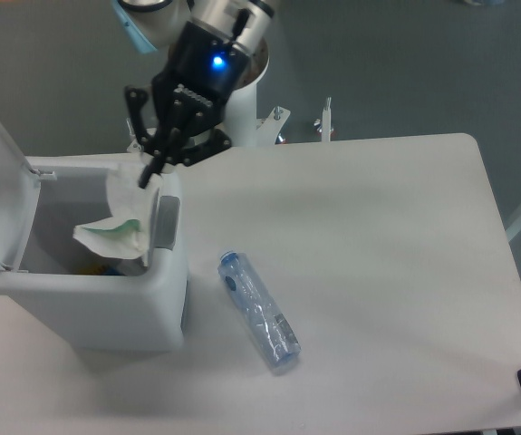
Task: Place the trash in the trash can
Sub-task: 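Open the gripper to drop the paper into the can, then move the open gripper over the clear plastic bottle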
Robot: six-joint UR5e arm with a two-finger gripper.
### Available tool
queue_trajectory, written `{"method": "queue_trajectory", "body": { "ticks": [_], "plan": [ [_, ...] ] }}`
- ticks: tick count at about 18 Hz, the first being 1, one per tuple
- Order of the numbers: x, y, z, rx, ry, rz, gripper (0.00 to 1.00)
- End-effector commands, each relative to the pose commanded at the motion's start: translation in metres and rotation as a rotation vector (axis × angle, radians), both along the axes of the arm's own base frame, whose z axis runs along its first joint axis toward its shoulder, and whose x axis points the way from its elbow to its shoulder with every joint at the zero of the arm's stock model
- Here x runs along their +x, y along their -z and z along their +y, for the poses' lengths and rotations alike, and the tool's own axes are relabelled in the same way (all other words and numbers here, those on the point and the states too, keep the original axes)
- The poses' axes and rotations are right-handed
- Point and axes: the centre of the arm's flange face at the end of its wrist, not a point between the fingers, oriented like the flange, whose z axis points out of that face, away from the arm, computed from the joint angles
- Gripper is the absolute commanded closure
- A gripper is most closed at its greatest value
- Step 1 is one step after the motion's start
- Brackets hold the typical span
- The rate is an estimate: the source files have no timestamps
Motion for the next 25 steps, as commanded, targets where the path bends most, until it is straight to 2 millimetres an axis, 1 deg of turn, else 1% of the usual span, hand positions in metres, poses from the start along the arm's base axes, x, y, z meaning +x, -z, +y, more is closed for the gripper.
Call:
{"method": "queue_trajectory", "body": {
  "ticks": [1, 2, 3, 4, 6, 9, 11, 12, 13, 15, 16, 18, 20, 22, 25],
  "plan": [
    [0.002, 0.003, 0.001, -0.004, 0.006, -0.003, 0.65],
    [0.004, 0.003, 0.001, -0.004, 0.008, -0.001, 0.53],
    [0.004, 0.003, 0.001, -0.003, 0.009, -0.002, 0.49],
    [0.004, 0.003, 0.001, -0.004, 0.008, -0.001, 0.39],
    [0.003, 0.004, 0.002, -0.009, 0.004, 0.0, 0.0],
    [-0.003, 0.003, 0.004, -0.01, -0.001, 0.001, 0.0],
    [-0.018, -0.001, 0.001, -0.006, -0.026, 0.01, 0.0],
    [-0.032, 0.004, 0.004, -0.014, -0.042, 0.007, 0.0],
    [-0.046, 0.004, 0.005, -0.019, -0.061, 0.014, 0.0],
    [-0.072, -0.008, 0.002, -0.012, -0.101, 0.034, 0.0],
    [-0.089, -0.009, 0.003, -0.01, -0.118, 0.037, 0.0],
    [-0.115, -0.021, 0.003, 0.003, -0.148, 0.056, 0.0],
    [-0.138, -0.023, 0.002, 0.001, -0.175, 0.061, 0.0],
    [-0.158, -0.013, 0.009, -0.048, -0.207, 0.082, 0.0],
    [-0.188, 0.014, 0.019, -0.169, -0.252, 0.071, 0.0]
  ]
}}
